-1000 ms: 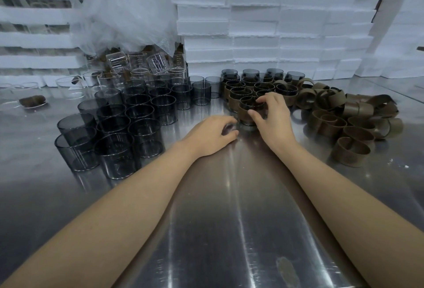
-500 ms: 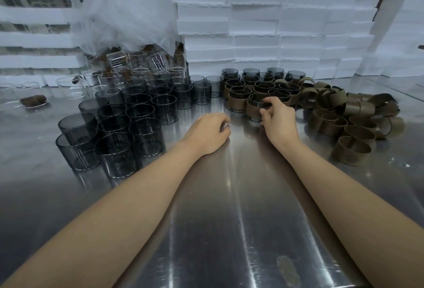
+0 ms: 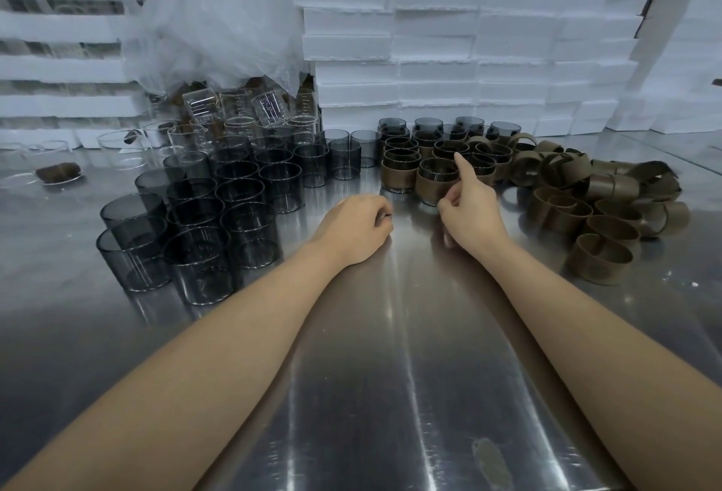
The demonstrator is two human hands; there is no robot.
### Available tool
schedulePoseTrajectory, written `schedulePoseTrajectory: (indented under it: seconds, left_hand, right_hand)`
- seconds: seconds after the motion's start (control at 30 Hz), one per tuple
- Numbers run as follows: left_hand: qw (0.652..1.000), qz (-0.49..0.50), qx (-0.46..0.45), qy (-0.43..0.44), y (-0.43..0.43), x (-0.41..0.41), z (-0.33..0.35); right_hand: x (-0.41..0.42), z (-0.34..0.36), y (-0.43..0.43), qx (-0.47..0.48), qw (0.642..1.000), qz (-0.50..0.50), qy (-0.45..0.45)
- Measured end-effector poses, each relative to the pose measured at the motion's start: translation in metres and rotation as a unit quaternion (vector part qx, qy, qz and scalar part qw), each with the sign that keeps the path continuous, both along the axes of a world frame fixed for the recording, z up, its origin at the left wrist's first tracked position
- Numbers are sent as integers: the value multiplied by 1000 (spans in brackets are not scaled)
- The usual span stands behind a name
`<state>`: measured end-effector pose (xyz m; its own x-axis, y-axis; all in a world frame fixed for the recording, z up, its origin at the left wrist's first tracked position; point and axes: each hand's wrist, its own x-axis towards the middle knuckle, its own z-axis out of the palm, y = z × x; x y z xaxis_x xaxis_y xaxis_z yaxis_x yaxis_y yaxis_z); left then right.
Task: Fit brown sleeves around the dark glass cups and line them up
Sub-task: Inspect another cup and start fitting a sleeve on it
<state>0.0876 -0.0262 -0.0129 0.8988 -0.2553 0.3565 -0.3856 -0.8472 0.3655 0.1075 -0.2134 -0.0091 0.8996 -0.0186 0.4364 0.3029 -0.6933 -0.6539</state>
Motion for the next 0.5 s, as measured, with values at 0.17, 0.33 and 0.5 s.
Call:
schedulePoseTrajectory:
  seconds: [0.17,0.33,0.5]
  left_hand:
    - [980,138,111,-87,-4,-3,3]
    - [905,293,307,-12,-15,-7,11]
    - [822,379,410,113,-13,-10,14]
  right_hand:
    - [-2,0,3,-30,998,32,-35]
    - [-2,-1,4,-40,997,51,-44]
    - [-2,-3,5,-54,995,72,-48]
